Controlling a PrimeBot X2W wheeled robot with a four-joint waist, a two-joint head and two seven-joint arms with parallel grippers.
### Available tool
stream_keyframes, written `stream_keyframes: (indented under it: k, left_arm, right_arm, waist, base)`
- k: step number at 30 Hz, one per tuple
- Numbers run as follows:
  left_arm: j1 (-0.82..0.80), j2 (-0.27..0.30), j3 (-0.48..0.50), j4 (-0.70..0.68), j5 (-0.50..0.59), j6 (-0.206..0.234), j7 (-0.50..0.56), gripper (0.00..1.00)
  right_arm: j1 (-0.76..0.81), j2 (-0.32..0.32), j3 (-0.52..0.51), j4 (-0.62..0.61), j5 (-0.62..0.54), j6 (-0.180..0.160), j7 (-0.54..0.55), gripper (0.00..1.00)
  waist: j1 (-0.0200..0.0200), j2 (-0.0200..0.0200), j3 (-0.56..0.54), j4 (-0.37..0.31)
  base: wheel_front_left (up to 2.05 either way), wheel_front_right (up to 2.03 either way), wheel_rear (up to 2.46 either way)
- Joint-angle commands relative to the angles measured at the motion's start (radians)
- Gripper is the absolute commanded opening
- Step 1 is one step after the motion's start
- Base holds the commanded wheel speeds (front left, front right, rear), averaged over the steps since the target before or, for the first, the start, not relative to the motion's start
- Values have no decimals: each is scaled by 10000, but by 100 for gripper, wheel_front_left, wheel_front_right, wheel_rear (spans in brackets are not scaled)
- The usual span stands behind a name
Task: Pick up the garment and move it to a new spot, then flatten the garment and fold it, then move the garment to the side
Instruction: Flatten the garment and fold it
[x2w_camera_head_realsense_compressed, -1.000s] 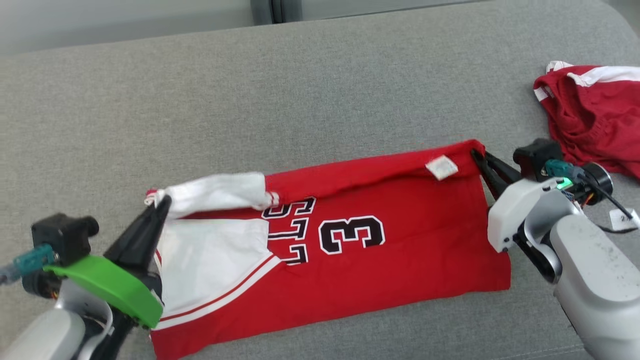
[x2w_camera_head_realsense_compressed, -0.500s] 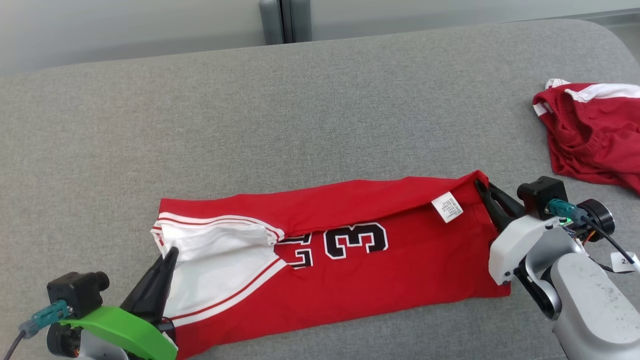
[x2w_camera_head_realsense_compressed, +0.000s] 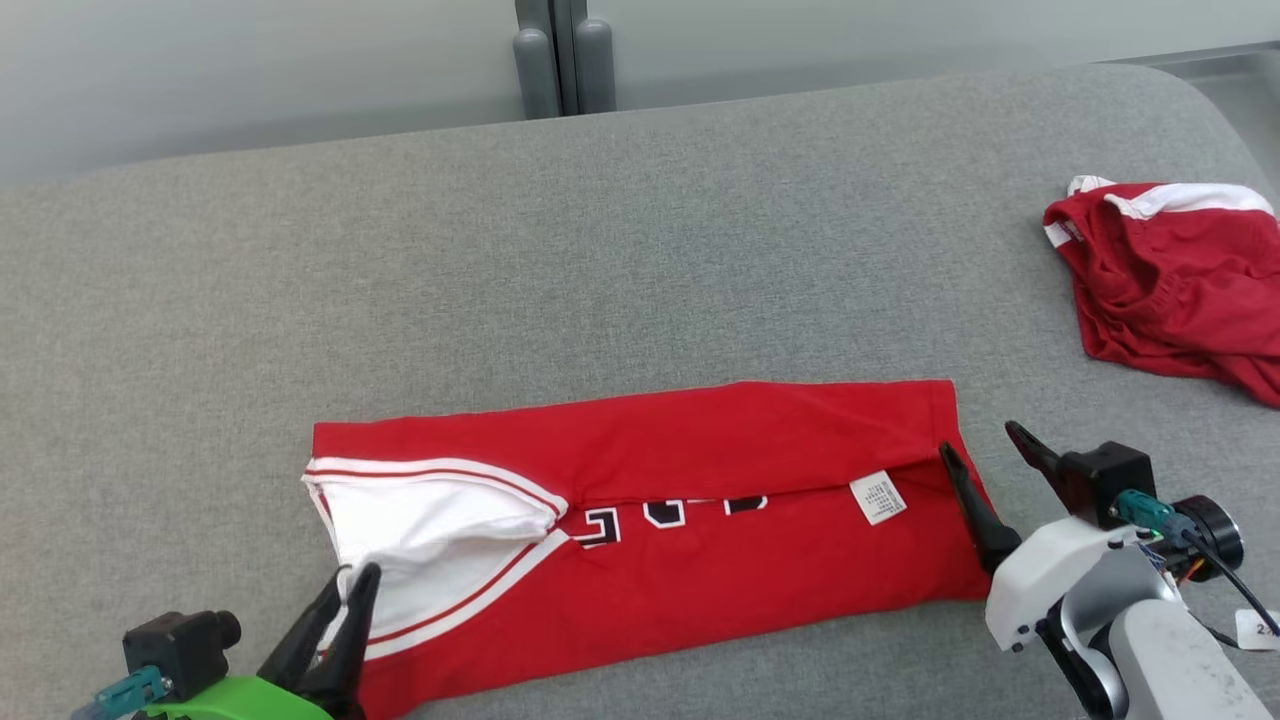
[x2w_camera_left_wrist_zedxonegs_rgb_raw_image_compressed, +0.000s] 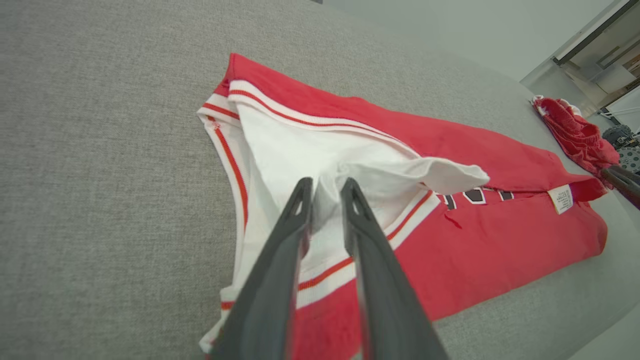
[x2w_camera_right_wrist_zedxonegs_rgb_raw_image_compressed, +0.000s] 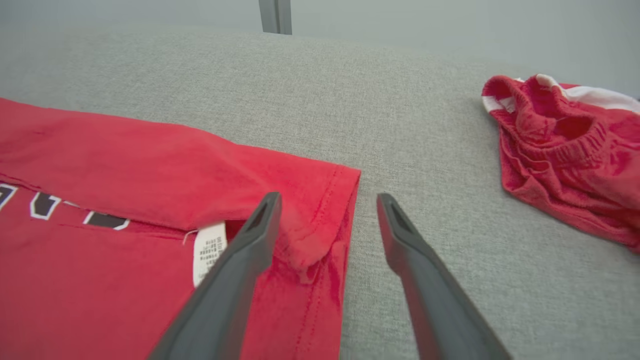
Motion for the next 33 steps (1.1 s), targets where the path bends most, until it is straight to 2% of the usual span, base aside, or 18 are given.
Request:
stream_keyframes:
  k: [1, 6, 11, 16, 26, 33]
  left_arm:
    - [209, -48, 120, -2, 39, 80, -121, 100]
    - [532, -361, 654, -105, 236, 259, -362, 100]
    - [691, -923, 1307, -217, 763, 367, -422, 100]
    - [778, -1601, 1831, -104, 1382, 193, -420, 100]
    - [768, -2734, 2984, 397, 2563, -232, -422, 100]
    - [946, -3533, 3792, 552, 3628, -555, -420, 100]
  right_arm:
    - [271, 70, -213, -112, -106, -17, -94, 100]
    - [825, 367, -985, -442, -269, -17, -98, 100]
    - [1032, 654, -1526, -645, -458, -17, -81, 100]
    - [771, 953, -1773, -545, -626, -17, -48, 100]
    - [-180, 1377, -1844, 884, -1090, -17, -427, 100]
    - [-285, 1443, -2239, 2197, -2065, -17, -1114, 100]
  waist:
    - [0, 0, -115, -20]
    - [0, 0, -344, 1]
    - [0, 0, -586, 93]
    - [0, 0, -719, 222]
    - [0, 0, -681, 565]
    - [0, 0, -621, 854]
  base:
    - [0, 0, 0]
    - [0, 0, 0]
    - [0, 0, 0]
    - [0, 0, 0]
    - [0, 0, 0]
    - [0, 0, 0]
